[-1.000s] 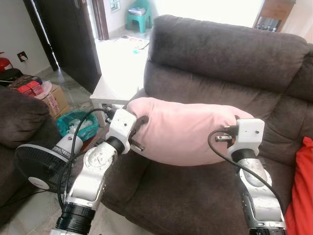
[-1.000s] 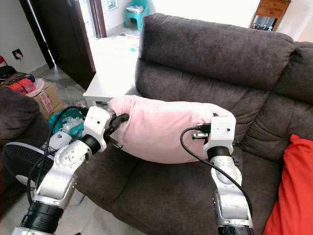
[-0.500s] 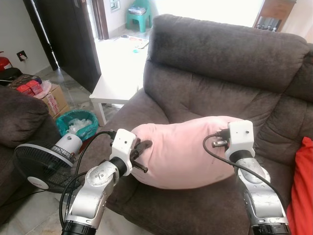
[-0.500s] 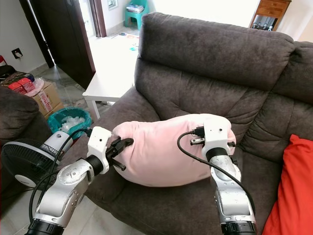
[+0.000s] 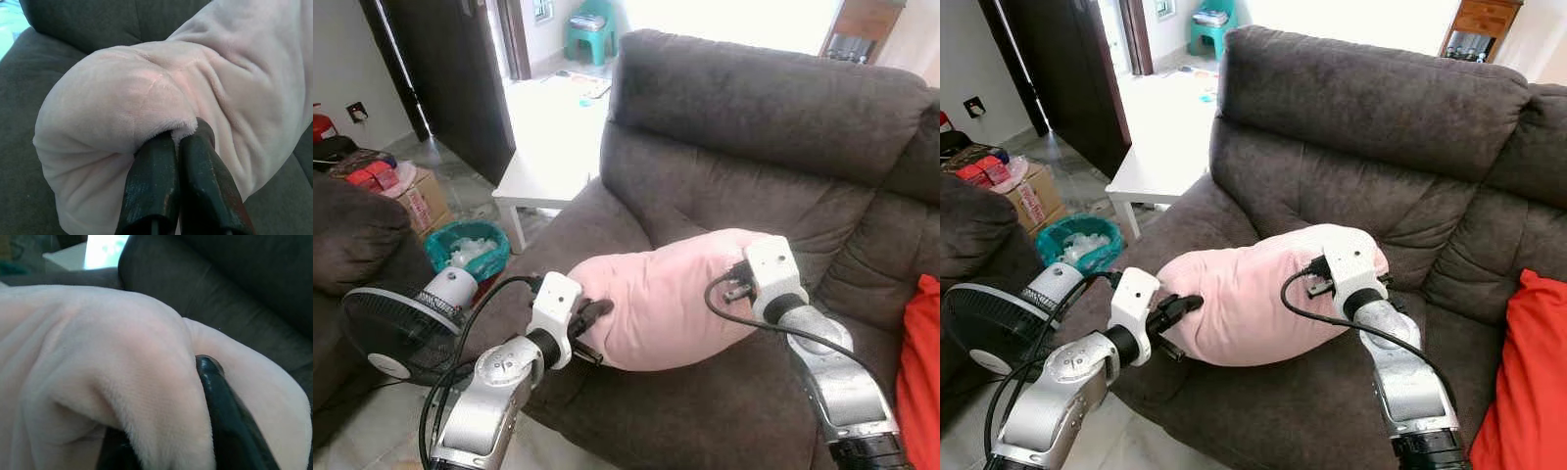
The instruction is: Move the pillow to the sofa from floor
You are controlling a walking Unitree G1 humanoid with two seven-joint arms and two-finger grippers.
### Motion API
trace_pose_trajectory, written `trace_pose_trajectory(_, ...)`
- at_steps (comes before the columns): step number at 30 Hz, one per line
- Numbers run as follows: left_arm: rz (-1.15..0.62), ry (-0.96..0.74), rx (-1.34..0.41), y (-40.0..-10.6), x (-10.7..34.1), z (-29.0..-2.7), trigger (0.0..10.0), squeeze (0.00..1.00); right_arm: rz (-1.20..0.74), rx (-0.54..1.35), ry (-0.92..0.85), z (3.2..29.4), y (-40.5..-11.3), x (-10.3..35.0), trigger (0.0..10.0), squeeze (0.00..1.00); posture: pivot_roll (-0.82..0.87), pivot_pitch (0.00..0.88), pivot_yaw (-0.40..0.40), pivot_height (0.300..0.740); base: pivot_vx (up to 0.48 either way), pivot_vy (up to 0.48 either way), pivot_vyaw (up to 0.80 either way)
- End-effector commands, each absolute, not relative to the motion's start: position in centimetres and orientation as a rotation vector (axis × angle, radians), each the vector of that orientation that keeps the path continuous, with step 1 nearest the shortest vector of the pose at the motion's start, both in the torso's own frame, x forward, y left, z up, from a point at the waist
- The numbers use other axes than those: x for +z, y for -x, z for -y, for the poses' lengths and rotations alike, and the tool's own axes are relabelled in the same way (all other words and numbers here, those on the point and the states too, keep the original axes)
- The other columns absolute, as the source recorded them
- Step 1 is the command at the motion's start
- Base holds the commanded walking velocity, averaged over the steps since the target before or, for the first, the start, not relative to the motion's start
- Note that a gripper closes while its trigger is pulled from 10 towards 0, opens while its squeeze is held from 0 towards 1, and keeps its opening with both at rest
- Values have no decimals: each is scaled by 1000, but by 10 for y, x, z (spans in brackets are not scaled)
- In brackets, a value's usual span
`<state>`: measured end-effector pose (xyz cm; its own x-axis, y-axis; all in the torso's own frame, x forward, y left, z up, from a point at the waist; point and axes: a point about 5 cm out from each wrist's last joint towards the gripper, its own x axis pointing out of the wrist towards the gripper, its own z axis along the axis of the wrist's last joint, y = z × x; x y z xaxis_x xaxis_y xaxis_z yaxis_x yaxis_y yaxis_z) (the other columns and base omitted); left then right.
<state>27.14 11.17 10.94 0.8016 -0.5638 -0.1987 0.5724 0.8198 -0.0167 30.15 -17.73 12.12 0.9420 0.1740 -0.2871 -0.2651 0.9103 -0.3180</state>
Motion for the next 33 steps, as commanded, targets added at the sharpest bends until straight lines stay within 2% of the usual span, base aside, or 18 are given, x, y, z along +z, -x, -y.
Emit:
trace_pose_trajectory(1,-151,-31,-707,-268,121,-94,10000,0,-190,350,352,151,-302,134,10000,1000,86,18,-75,740,0,0,0)
trace_pose_trajectory(18,-133,-37,-599,-277,120,-99,10000,0,-183,302,382,159,-305,141,10000,1000,81,30,-81,740,0,0,0)
trace_pose_trajectory(24,-121,-46,-488,-285,120,-108,10000,0,-188,299,409,162,-305,142,10000,1000,77,33,-84,740,0,0,0)
trace_pose_trajectory(33,-127,-54,-454,-287,118,-111,10000,0,-187,275,438,167,-307,142,10000,1000,75,36,-85,740,0,0,0)
